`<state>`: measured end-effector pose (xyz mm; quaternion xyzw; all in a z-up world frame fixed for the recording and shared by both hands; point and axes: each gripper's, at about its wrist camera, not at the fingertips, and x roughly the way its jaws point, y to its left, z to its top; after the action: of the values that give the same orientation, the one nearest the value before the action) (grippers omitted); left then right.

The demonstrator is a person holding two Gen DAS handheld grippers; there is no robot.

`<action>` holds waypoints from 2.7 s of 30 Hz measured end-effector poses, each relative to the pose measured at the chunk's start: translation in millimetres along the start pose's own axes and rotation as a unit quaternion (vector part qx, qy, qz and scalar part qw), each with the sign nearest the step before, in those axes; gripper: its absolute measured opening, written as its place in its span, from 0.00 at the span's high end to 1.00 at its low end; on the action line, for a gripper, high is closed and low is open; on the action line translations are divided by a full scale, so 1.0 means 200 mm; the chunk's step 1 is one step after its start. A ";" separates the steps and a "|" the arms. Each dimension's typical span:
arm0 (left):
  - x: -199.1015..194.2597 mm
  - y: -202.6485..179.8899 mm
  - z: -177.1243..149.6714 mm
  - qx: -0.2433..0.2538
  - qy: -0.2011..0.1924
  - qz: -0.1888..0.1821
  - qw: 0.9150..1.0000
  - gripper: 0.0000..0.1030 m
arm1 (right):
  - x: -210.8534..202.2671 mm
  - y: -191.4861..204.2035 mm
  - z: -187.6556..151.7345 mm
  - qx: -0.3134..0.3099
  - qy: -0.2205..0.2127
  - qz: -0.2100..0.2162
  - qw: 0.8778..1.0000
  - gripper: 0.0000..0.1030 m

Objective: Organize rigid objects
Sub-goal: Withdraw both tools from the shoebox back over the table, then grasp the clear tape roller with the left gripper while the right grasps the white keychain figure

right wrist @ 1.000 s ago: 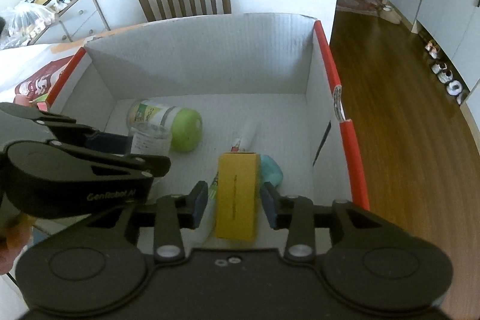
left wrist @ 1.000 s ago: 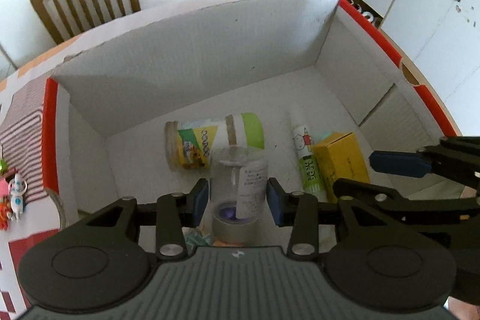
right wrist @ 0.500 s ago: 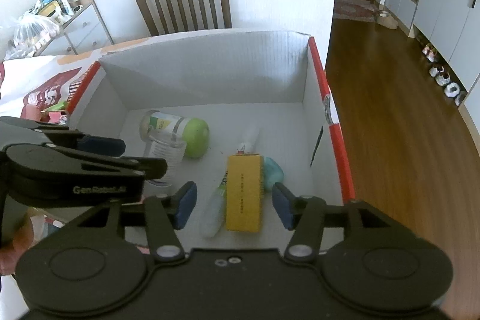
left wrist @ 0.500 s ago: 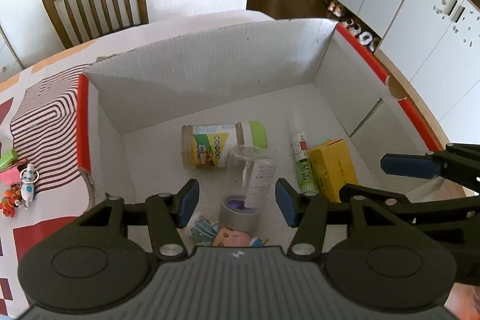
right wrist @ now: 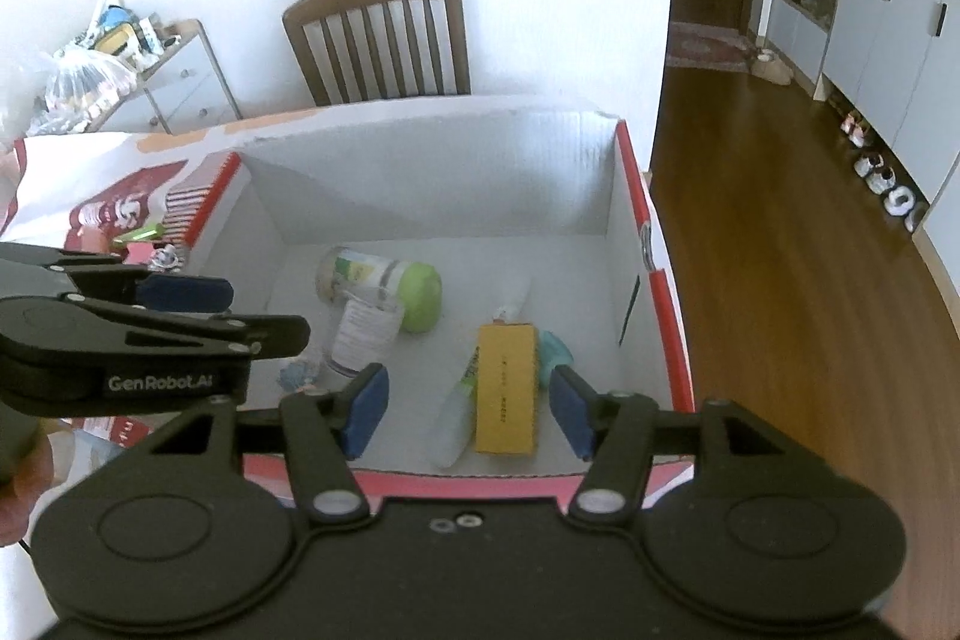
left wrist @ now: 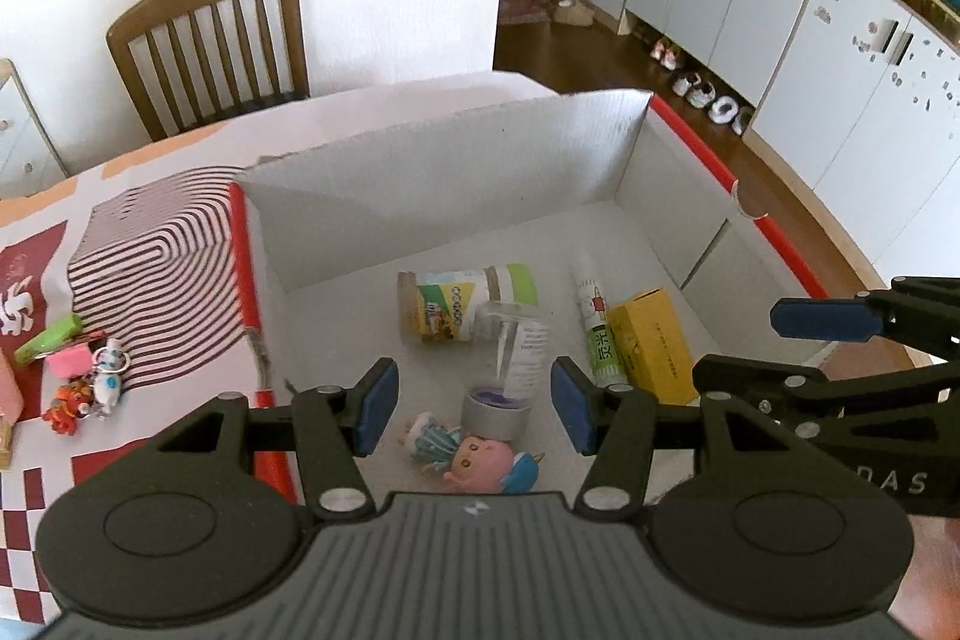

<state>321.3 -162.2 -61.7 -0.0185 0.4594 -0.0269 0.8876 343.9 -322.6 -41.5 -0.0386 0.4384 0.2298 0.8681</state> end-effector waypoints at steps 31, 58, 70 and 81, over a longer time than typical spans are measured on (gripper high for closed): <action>-0.57 0.56 -0.29 -0.032 -0.079 -0.031 0.996 0.29 | -0.27 0.58 -0.09 0.015 -0.065 0.047 0.997 0.18; -0.62 1.35 -0.63 -0.114 -0.109 0.041 0.987 0.19 | -0.02 1.36 -0.04 -0.042 -0.066 0.080 0.994 0.00; -0.43 1.67 -0.71 -0.162 -0.096 0.081 0.979 0.20 | 0.26 1.52 0.04 -0.094 -0.041 0.069 0.992 0.00; -0.17 1.77 -0.68 -0.164 -0.084 0.116 0.976 0.20 | 0.54 1.50 0.10 -0.086 -0.021 0.017 0.996 0.03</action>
<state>201.0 192.2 -132.0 -0.1128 0.3803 0.1534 0.9050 283.4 -11.0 -73.7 -0.1010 0.3992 0.2825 0.8664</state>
